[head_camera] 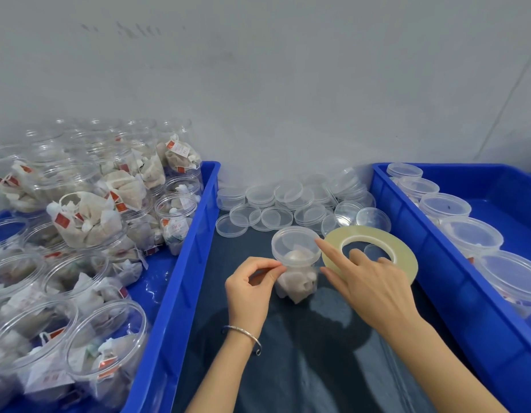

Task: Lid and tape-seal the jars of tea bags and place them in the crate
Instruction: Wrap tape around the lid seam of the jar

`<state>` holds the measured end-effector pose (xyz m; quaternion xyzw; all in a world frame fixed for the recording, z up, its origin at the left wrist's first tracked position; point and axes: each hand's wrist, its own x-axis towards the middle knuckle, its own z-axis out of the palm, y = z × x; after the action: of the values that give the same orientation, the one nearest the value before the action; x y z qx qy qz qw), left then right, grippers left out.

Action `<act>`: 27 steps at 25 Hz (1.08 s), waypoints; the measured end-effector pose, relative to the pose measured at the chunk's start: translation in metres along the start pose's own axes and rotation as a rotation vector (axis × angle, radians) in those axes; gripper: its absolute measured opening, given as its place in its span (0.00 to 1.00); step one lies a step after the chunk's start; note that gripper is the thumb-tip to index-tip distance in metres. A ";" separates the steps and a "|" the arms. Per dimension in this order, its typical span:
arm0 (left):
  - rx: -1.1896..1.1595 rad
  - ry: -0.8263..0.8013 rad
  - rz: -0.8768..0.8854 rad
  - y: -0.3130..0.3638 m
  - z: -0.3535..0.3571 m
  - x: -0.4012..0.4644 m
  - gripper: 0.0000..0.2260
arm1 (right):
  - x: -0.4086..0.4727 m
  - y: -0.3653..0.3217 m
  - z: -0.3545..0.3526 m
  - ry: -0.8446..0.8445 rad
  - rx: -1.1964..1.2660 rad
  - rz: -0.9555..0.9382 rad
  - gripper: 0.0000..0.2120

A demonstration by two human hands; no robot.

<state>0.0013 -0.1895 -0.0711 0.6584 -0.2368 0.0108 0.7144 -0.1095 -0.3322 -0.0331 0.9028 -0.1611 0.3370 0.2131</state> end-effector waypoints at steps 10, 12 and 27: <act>-0.063 0.032 -0.073 -0.016 0.005 0.003 0.08 | 0.001 0.000 0.008 -0.040 0.042 -0.013 0.22; -0.078 0.027 -0.066 -0.017 0.006 0.004 0.08 | 0.002 0.000 0.007 -0.043 0.039 -0.019 0.22; 0.125 -0.029 0.183 -0.020 0.005 0.014 0.15 | 0.002 -0.013 0.010 -0.030 0.060 0.101 0.13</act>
<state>0.0183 -0.2007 -0.0849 0.6776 -0.3050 0.0811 0.6643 -0.0973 -0.3264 -0.0418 0.9044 -0.1997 0.3384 0.1663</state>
